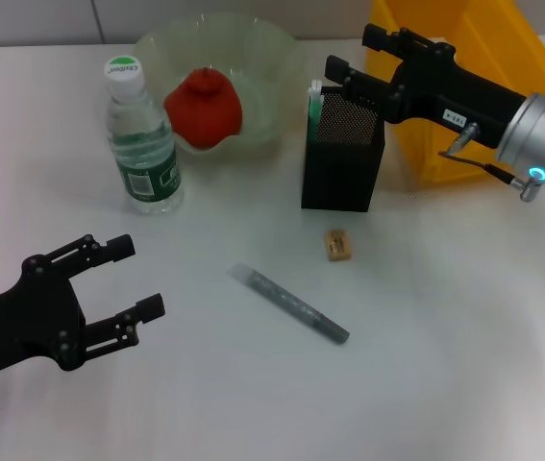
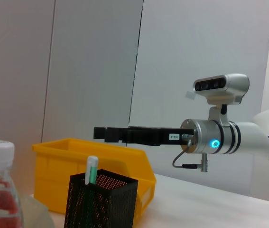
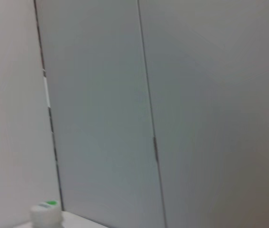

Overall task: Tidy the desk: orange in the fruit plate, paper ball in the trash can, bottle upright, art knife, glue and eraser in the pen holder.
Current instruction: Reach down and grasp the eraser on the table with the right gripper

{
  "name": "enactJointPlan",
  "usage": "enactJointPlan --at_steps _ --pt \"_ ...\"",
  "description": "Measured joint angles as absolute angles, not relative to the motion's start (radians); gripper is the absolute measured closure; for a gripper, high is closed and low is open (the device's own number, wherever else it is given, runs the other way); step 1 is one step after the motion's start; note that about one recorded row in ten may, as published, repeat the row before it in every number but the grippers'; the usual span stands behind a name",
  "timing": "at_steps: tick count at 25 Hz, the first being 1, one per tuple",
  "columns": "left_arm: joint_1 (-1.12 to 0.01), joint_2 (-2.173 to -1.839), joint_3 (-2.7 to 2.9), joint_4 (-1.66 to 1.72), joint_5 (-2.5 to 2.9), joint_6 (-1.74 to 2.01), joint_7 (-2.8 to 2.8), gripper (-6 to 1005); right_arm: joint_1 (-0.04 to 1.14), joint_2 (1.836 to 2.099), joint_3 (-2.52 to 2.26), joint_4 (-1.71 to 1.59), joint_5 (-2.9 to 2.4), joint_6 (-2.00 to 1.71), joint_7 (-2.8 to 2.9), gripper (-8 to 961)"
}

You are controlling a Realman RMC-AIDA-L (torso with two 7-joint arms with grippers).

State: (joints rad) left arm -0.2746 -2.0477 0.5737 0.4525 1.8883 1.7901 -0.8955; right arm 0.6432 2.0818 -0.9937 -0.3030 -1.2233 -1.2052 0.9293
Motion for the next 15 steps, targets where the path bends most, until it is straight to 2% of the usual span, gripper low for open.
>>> enactJointPlan --at_steps 6,15 --pt "-0.275 -2.048 0.574 0.453 1.889 1.793 -0.894 216 0.584 2.078 -1.0 -0.444 -1.357 -1.387 1.091 232" --pt "-0.275 -2.047 0.574 0.453 1.893 1.798 -0.894 216 0.568 2.077 -1.0 -0.591 -1.648 -1.507 1.205 234"
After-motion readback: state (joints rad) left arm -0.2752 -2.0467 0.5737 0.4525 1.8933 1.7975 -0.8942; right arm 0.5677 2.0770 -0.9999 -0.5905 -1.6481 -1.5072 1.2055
